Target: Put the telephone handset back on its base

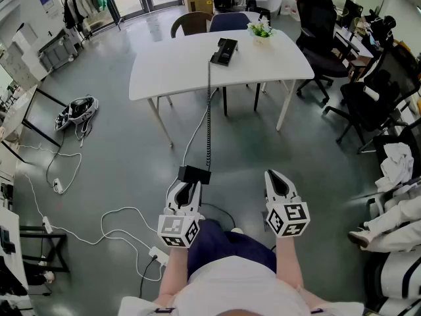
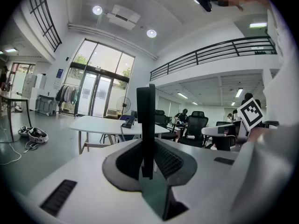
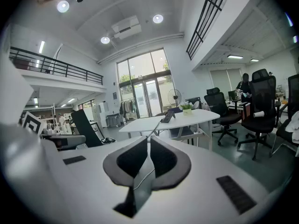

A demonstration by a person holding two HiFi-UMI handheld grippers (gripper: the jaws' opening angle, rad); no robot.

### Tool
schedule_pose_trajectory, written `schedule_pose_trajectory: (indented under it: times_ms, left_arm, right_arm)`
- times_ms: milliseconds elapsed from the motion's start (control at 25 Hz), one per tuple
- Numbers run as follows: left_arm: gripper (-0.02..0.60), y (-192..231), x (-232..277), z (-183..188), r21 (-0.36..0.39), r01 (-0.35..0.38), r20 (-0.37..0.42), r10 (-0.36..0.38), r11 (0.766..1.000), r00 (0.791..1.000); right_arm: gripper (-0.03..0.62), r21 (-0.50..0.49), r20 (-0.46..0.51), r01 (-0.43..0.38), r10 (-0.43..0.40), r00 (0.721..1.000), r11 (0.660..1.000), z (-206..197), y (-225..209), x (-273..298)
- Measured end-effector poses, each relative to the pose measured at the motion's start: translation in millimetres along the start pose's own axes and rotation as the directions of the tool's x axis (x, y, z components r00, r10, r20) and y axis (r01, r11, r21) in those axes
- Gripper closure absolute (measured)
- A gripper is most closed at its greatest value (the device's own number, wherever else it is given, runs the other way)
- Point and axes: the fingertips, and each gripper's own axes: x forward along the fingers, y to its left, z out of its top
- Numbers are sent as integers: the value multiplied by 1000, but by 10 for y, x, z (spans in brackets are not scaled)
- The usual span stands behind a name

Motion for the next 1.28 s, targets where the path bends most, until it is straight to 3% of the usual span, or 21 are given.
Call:
schedule_pose_trajectory:
  times_ms: [800, 1280]
  left_arm:
    - [500, -282, -149, -191, -27, 6, -17, -7, 1000, 1000]
    - [500, -81, 397, -40, -35, 8, -17, -8, 999, 1000]
  right_arm:
    - [548, 46, -32, -49, 50, 998, 998, -244, 15, -155]
    - [548, 56, -44, -69, 71, 997, 996, -61, -153, 404]
